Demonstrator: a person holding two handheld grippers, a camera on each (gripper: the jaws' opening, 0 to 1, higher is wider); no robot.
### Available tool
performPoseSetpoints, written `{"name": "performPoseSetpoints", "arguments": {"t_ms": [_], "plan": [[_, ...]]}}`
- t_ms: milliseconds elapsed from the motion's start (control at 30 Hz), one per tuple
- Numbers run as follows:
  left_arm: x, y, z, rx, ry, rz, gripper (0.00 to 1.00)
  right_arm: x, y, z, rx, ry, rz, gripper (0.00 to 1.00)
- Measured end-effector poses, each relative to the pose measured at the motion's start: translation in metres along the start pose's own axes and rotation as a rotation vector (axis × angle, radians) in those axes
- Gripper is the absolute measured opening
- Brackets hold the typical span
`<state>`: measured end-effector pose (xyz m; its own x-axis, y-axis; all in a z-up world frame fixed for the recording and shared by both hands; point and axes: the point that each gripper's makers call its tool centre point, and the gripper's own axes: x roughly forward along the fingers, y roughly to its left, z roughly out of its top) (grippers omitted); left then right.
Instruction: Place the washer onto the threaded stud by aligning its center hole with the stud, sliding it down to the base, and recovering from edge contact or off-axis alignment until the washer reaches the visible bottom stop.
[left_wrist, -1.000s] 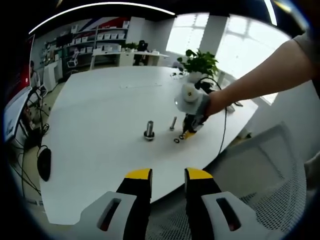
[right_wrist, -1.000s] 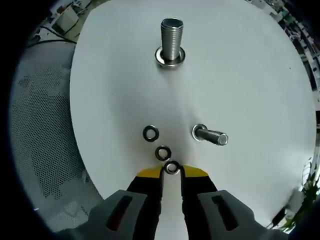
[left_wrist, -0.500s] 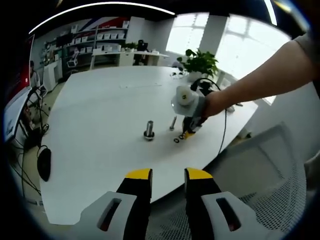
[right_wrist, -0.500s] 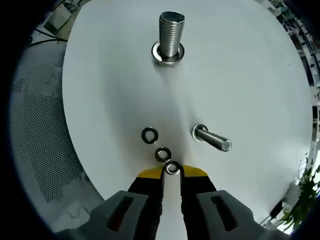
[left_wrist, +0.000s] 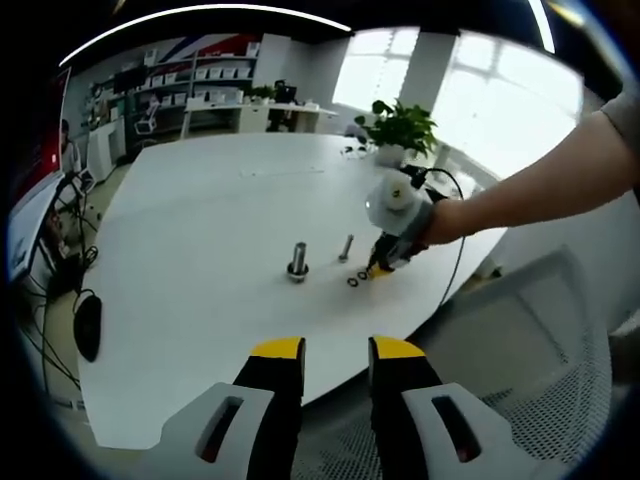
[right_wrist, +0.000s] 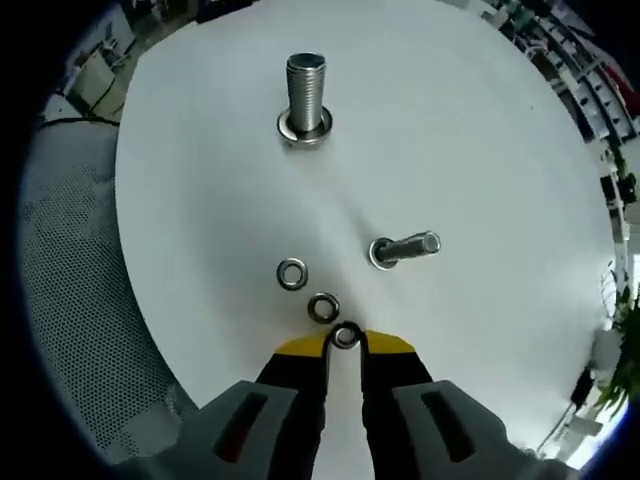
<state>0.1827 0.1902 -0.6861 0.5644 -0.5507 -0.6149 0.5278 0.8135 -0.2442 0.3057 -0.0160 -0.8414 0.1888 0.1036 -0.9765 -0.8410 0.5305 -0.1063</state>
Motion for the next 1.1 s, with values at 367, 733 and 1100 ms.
{"name": "performPoseSetpoints", "arguments": {"t_ms": [367, 733, 1100], "plan": [[0.000, -0.001, 0.001, 0.000, -0.006, -0.006, 0.23, -0.013, -0.001, 0.003, 0.063, -0.026, -0.010, 0.13], [-0.002, -0.001, 0.003, -0.005, -0.024, -0.004, 0.23, -0.040, -0.015, 0.033, 0.010, -0.093, -0.058, 0.13], [-0.002, -0.002, 0.005, 0.003, -0.034, -0.010, 0.24, -0.061, -0.025, 0.055, -0.027, -0.145, -0.101, 0.14]]}}
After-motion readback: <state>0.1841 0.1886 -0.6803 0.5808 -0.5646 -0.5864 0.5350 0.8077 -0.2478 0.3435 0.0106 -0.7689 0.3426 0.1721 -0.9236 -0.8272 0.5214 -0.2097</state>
